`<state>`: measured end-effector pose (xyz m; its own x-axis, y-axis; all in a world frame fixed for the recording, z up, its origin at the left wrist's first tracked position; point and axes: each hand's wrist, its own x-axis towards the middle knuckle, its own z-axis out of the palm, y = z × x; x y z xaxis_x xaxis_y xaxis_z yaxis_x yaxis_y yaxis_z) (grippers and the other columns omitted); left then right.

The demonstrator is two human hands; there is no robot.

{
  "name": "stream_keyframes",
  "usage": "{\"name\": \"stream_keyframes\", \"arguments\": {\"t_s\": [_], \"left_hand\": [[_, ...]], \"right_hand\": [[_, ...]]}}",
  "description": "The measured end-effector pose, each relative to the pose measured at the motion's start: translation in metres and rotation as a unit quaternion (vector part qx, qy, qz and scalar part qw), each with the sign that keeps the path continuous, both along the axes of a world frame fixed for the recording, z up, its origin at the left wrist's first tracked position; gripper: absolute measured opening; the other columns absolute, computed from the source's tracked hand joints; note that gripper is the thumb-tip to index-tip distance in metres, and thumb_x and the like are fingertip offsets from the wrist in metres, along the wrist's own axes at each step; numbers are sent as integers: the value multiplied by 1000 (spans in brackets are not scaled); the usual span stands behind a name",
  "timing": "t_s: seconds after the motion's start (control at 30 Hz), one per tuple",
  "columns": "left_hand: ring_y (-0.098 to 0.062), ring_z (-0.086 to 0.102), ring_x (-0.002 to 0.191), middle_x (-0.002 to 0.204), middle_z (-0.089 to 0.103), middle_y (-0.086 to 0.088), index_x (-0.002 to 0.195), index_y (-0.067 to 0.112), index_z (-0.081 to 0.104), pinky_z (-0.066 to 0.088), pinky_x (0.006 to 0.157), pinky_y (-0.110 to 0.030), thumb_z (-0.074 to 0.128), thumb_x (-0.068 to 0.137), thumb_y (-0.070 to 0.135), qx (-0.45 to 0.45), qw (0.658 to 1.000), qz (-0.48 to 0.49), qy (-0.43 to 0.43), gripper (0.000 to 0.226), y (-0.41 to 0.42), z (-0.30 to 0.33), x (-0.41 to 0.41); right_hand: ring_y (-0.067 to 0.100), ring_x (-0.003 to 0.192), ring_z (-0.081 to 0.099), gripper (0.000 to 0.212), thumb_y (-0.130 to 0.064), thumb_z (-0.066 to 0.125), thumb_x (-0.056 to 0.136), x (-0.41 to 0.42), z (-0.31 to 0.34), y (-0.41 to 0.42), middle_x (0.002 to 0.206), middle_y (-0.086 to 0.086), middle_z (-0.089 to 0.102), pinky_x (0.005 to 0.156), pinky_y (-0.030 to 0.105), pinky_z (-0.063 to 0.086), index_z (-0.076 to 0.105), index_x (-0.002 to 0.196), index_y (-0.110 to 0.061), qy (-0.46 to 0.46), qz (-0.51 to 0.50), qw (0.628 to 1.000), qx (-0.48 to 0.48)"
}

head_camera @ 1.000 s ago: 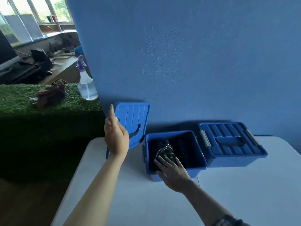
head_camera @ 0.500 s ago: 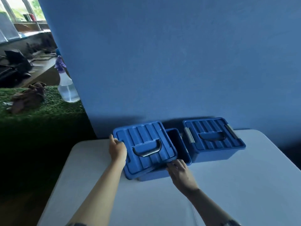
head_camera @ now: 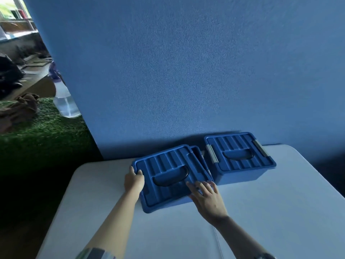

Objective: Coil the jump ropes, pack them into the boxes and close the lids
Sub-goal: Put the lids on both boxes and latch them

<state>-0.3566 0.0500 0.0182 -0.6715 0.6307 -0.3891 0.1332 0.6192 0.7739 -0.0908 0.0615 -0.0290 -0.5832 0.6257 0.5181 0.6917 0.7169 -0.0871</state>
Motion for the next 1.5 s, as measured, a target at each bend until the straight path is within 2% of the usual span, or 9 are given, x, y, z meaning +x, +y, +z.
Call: {"name": "stream_keyframes", "arguments": {"t_s": [0.4,0.53,0.63,0.8,0.93,1.07,1.23,1.33,1.5], "left_hand": [[-27,43,132,149,40,-2,149,23,32,37,107,-41,39,102,29,73,987,-17,-144,48,6,-9,-2],[-27,60,98,116,62,-8,126,15,56,47,86,-38,40,98,27,79,986,-16,-146,35,8,-17,-3],[-36,58,102,111,59,-25,117,-4,54,45,86,-39,53,96,29,64,985,45,-151,39,9,-19,-5],[-22,46,78,80,50,-10,79,10,55,35,66,-31,63,91,28,76,984,62,-149,23,11,-21,-8],[-23,58,80,90,64,-9,97,10,67,42,64,-26,63,91,20,106,981,47,-155,12,5,-19,-6],[-14,60,77,91,66,-2,116,13,63,43,56,-23,63,92,18,110,974,48,-190,25,0,-15,-7],[-12,55,73,80,60,5,120,11,63,42,61,-23,58,95,14,110,969,66,-209,25,0,-13,-8],[-19,55,70,74,58,1,94,15,68,40,61,-25,63,90,15,116,969,66,-208,6,-2,-11,-8],[-21,59,75,77,63,-5,86,15,69,48,73,-30,73,76,8,109,989,43,-95,13,-5,-8,-6]], "right_hand": [[21,89,54,36,-32,52,90,8,-3,5,100,2,56,81,35,42,58,124,-25,-10,-3,1000,1],[19,84,55,35,-35,50,89,3,5,8,96,-1,56,77,36,46,60,121,-26,-16,-8,1000,-18],[16,87,55,35,-40,50,86,1,12,8,110,-3,58,79,33,48,62,117,-27,-34,-14,998,-48],[17,88,58,37,-53,53,82,-5,23,12,111,-6,62,80,33,46,67,104,-27,-36,-18,994,-99],[20,125,46,54,-73,42,79,-25,36,19,129,-5,54,109,46,27,61,112,-34,-90,-25,979,-181],[12,146,-9,68,-80,11,77,-29,35,19,156,-18,1,114,50,-16,8,141,-57,-157,-27,951,-264],[9,145,-11,71,-83,5,71,-31,41,22,156,-21,-2,115,49,-13,3,138,-61,-174,-40,939,-295],[9,145,-12,73,-82,2,69,-33,41,19,156,-20,-4,115,51,-13,1,139,-60,-183,-41,935,-300],[9,144,-14,73,-81,1,70,-39,42,12,156,-19,-6,114,50,-14,0,140,-59,-180,-41,934,-305]]}}
